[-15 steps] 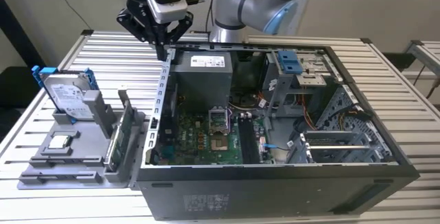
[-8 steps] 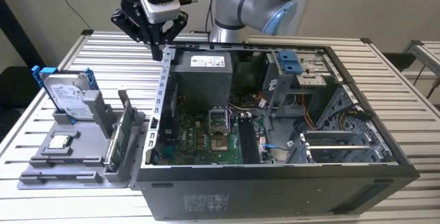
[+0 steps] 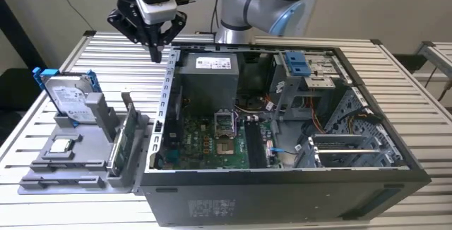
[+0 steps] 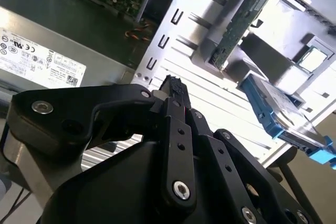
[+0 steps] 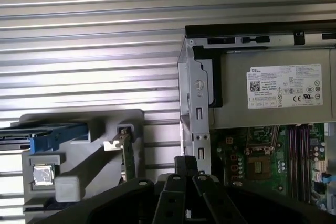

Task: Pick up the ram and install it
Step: 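Reach for the ram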

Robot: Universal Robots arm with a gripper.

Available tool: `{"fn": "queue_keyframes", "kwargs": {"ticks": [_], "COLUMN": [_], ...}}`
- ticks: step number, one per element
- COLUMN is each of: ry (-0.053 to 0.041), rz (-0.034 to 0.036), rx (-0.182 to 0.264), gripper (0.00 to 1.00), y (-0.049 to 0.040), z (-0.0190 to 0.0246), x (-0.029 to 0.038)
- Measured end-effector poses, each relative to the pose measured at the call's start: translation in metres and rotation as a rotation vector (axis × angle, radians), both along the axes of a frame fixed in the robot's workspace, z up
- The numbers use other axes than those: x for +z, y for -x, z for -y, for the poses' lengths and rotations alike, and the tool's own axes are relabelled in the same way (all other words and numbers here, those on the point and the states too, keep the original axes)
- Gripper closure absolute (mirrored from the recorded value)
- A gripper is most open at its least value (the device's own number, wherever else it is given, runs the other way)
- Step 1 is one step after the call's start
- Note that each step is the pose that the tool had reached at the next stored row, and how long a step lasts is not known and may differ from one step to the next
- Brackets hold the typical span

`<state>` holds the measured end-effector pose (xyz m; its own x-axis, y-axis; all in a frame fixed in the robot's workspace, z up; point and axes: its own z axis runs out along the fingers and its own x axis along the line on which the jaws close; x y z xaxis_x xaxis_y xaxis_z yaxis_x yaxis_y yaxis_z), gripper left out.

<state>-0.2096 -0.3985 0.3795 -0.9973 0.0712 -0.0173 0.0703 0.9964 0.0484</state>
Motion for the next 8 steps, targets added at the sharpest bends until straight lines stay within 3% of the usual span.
{"fn": "queue_keyframes", "kwargs": {"ticks": [8], "ry": [0.0000], "rz": [0.0000], "rx": [0.000], "gripper": [0.89], "y": [0.0113], "z": [0.0000], "x": [-0.0003]}}
